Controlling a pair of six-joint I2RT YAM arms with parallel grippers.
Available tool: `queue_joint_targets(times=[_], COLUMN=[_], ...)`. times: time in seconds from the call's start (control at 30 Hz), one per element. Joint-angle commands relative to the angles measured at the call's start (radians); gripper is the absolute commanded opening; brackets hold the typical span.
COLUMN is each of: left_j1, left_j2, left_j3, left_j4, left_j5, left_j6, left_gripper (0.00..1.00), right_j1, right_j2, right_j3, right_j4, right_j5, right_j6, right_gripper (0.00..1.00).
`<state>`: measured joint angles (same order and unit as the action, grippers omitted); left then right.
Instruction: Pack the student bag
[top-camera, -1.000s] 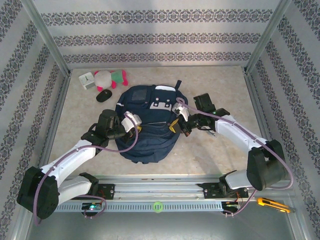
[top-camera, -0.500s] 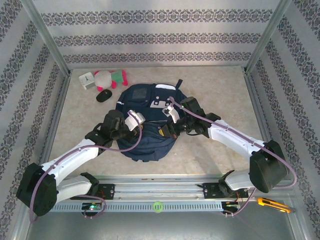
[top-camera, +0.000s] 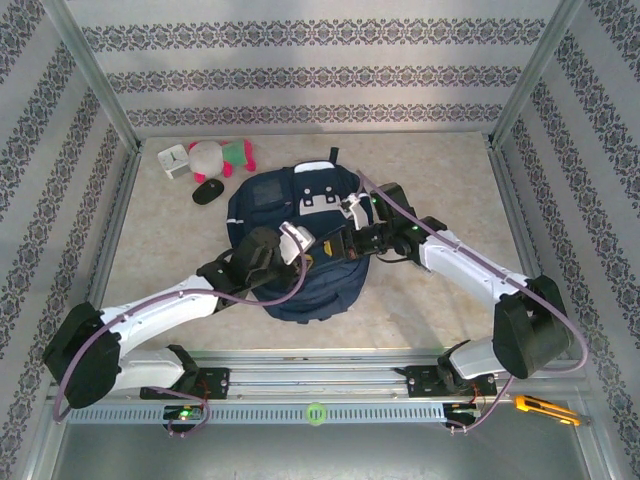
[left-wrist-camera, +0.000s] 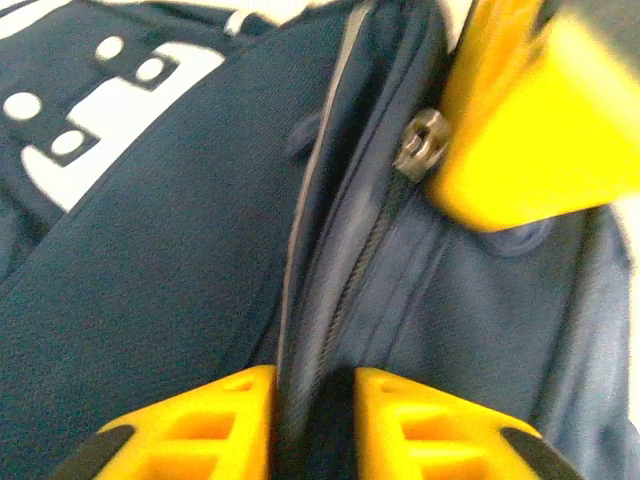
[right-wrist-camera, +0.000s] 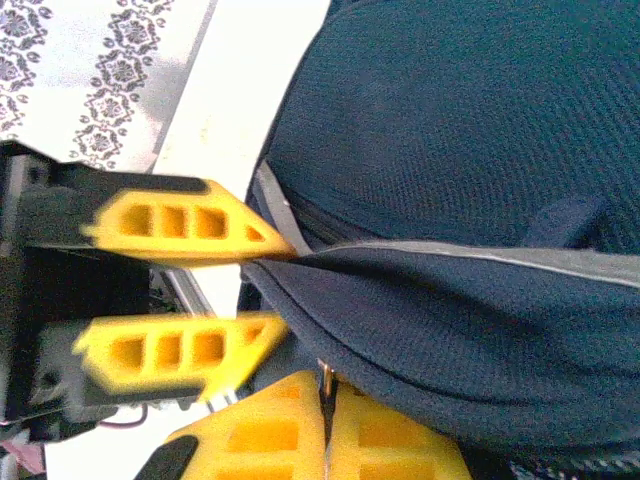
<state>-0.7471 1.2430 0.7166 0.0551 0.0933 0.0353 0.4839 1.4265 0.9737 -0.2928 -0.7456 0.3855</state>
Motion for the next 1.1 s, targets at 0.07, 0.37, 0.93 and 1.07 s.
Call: queue_joint_targets(times=[0.07, 0.37, 0.93, 1.07], left_j1=[0.050, 0.199, 0.215, 0.212], left_j2=[-0.039, -0.215, -0.121, -0.090], left_j3=[0.052, -0.031, -0.229, -0.250], left_j4=[0.044, -0.170, 0.075, 0.160], left_j5=[0.044, -0.040, -0.049, -0.035], left_j6=[-0.108, -0.321, -0.918, -1.010], left_gripper=[0.61, 0.65, 0.37, 0.21], right_j1=[-0.057, -0.021, 0.111, 0.128], right_j2=[0.029, 0.046, 0.051, 0.048], right_j3=[0.073, 0.106, 0.131, 0.135], right_j4=[-0.115, -0.208, -0.246, -0.240], right_j5=[-0.003, 0.078, 0.274, 0.284], right_j6=[-0.130, -0.189, -0.108, -0.091], right_gripper=[0.00, 0.00, 0.00, 0.00])
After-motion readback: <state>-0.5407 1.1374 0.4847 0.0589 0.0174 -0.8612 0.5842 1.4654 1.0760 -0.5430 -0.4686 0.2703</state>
